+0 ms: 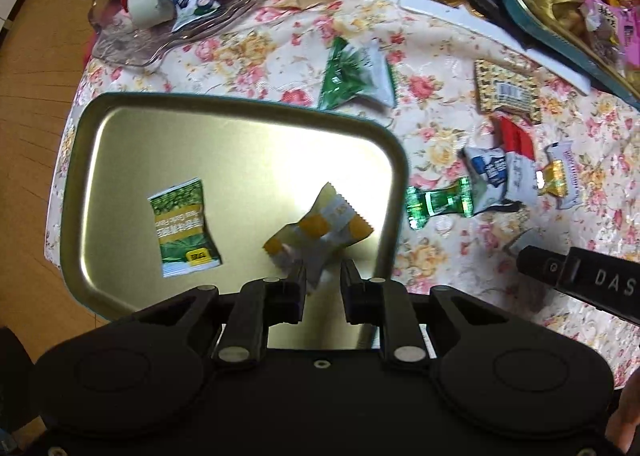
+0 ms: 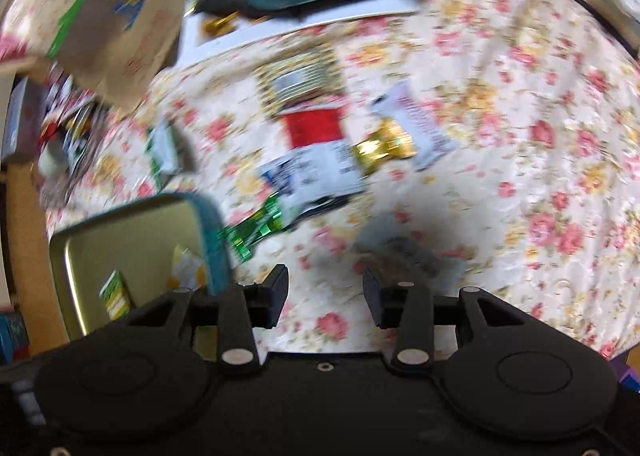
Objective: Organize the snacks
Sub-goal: 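Move the right tool to the white sesame-crisp packet and grasp it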
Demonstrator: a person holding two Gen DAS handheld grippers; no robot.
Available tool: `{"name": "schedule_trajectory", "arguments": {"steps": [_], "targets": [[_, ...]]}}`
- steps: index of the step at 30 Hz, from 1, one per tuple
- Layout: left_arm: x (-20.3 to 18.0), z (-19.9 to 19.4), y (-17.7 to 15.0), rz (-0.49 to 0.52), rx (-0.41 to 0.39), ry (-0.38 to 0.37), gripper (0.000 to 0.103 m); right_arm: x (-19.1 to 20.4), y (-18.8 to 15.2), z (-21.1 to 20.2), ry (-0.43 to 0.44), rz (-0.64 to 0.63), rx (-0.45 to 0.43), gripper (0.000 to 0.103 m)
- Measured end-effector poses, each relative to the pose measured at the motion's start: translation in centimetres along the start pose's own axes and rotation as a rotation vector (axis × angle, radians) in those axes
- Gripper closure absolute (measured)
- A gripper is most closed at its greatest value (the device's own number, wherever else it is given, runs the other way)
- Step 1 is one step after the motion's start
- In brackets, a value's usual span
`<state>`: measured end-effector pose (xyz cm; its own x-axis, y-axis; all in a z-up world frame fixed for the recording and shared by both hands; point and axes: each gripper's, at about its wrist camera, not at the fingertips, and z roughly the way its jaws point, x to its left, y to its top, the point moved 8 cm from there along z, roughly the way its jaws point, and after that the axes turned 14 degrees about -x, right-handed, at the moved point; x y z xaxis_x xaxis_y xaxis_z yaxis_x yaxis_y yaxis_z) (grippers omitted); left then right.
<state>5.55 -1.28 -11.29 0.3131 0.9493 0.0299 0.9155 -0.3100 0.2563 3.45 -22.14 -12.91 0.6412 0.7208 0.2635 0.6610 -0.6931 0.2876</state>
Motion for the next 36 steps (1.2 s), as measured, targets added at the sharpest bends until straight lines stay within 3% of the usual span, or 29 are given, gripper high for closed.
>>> {"name": "schedule_trajectory", "arguments": {"steps": [11, 19, 27, 29, 33, 36], "targets": [[-3.8, -1.7, 1.8, 0.0, -0.043, -0.068, 0.075, -6.2, 1.8, 0.1, -0.069, 0.134, -0.017, 0.059], [-5.9, -2.0, 2.5, 0.0, -0.049, -0.091, 0.075, -6.5, -0.2, 1.6, -0.074, 0.046, 0.019, 0.059], [-5.8, -1.8, 2.6, -0.022, -0.037, -0.099, 0.075, -4.5, -1.2, 2.6, -0.074, -0.07, -0.015, 0.058], [-5.5, -1.8, 2.7, -0.03, -0.038, -0.103, 0.075, -4.2, -1.2, 3.2, -0.086, -0.092, -0.014, 0.052], [-4.6, -2.1, 3.2, -0.059, -0.047, -0.108, 0.075, -4.0, -1.6, 4.3, -0.11, -0.112, -0.007, 0.058], [-3.9, -2.1, 3.5, -0.076, -0.055, -0.109, 0.075, -4.1, -1.8, 4.9, -0.135, -0.108, -0.001, 0.072]]}}
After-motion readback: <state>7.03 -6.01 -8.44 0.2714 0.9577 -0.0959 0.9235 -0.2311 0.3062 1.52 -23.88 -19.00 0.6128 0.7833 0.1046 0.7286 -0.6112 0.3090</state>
